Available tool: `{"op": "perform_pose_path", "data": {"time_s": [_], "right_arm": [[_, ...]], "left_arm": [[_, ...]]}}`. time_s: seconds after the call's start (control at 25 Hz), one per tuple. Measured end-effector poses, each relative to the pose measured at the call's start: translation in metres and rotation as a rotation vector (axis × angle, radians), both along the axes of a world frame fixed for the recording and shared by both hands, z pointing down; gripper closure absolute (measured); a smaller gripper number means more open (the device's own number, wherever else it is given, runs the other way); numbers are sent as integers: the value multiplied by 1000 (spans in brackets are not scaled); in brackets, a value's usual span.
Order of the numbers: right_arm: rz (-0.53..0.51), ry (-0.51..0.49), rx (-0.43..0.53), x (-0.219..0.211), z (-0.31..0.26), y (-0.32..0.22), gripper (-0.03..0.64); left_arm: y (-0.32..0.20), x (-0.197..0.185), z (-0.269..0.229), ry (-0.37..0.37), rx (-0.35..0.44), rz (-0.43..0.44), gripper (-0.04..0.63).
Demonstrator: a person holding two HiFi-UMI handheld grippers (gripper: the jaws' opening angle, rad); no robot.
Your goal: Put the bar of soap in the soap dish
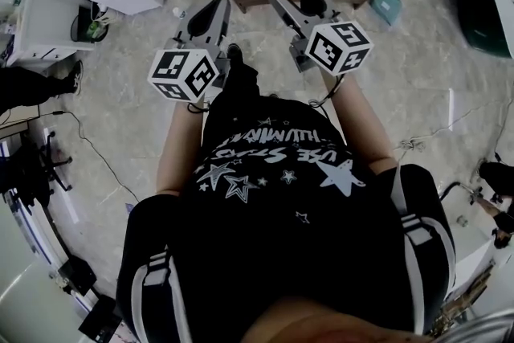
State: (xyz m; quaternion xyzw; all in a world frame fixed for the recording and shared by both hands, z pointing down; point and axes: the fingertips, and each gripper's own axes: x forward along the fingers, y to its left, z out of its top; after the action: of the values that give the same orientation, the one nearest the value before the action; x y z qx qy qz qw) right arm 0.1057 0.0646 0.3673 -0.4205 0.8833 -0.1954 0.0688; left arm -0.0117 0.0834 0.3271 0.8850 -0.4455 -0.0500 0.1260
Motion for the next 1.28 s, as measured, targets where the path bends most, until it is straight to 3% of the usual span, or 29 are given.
{"op": "perform_pose_path", "data": {"time_s": [0.52,1.28], "right_arm": [[40,5,-42,-17,11,-107,362],[119,40,-68,-97,9,-289,362]], "left_arm": [[-120,-11,10,46,-21,55,583],[-310,-93,14,85,-54,129,583]]}}
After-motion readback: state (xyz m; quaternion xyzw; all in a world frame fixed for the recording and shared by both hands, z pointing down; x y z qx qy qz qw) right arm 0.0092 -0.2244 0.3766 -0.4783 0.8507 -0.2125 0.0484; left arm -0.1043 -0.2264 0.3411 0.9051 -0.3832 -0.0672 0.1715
